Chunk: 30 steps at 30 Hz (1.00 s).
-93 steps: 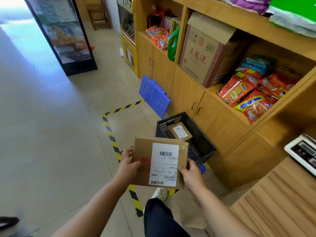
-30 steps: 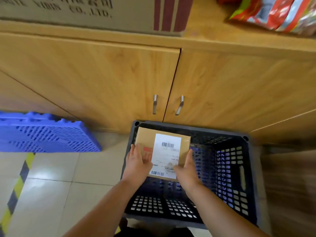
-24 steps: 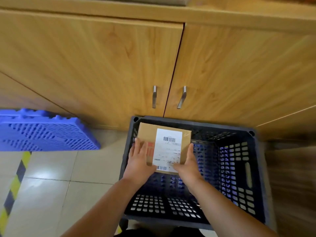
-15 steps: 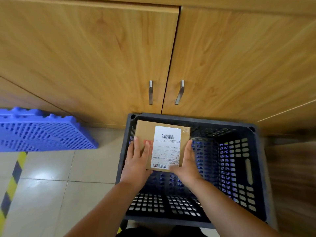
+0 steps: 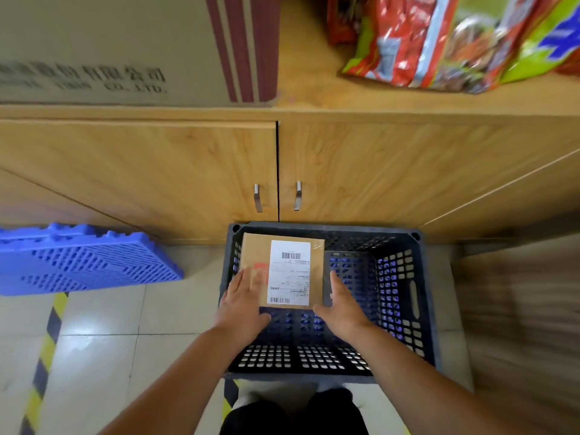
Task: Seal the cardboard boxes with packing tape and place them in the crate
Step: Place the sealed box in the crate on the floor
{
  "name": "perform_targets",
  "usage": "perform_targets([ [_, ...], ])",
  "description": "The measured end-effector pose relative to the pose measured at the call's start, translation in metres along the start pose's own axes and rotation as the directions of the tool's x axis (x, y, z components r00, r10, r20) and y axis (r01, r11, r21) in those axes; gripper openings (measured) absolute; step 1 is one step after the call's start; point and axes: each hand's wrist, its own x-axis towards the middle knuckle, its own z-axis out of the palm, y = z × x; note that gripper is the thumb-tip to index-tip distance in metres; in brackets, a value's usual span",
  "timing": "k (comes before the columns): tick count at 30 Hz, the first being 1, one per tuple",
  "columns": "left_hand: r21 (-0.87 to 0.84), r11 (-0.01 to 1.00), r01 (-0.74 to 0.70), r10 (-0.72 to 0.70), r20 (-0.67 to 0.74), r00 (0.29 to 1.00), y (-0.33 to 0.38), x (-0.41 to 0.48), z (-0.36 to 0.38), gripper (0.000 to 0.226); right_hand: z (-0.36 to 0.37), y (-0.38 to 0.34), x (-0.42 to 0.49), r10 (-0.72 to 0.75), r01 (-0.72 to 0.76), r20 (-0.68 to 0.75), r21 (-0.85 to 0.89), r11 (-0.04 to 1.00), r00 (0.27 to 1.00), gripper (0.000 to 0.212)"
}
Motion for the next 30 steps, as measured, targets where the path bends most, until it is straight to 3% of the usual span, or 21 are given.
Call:
perform_targets([
  [6, -0.053, 0.994, -0.096, 0.094, -0.036, 0.995, 0.038, -0.070, -0.081, 0.082, -0.046, -0.049, -0.094, -0.010, 0.010, -0.015, 0.028, 1.000, 1.000, 0.072],
  [12, -0.134, 0.984, -0.121, 0.118, -0.026, 0.993, 0.073, -0.138, -0.158, 0.064, -0.088, -0.100, -0.200, -0.127, 0.126, -0.071, -0.013, 0.992, 0.989, 0.059],
  [16, -0.335, 0.924, -0.185, 0.196, -0.001, 0.981, 0.102, -0.180, -0.200, 0.060, -0.114, -0.130, -0.262, -0.172, 0.174, -0.135, 0.005, 0.985, 0.976, 0.048],
  [19, -0.343, 0.907, -0.245, 0.244, -0.045, 0.969, 0.124, -0.211, -0.228, 0.060, -0.132, -0.146, -0.309, -0.201, 0.207, -0.204, 0.009, 0.978, 0.958, 0.042],
  [30, -0.447, 0.764, -0.466, 0.460, -0.129, 0.879, 0.220, -0.317, -0.265, 0.035, -0.177, -0.121, -0.451, -0.176, 0.250, -0.412, 0.133, 0.959, 0.894, 0.039],
])
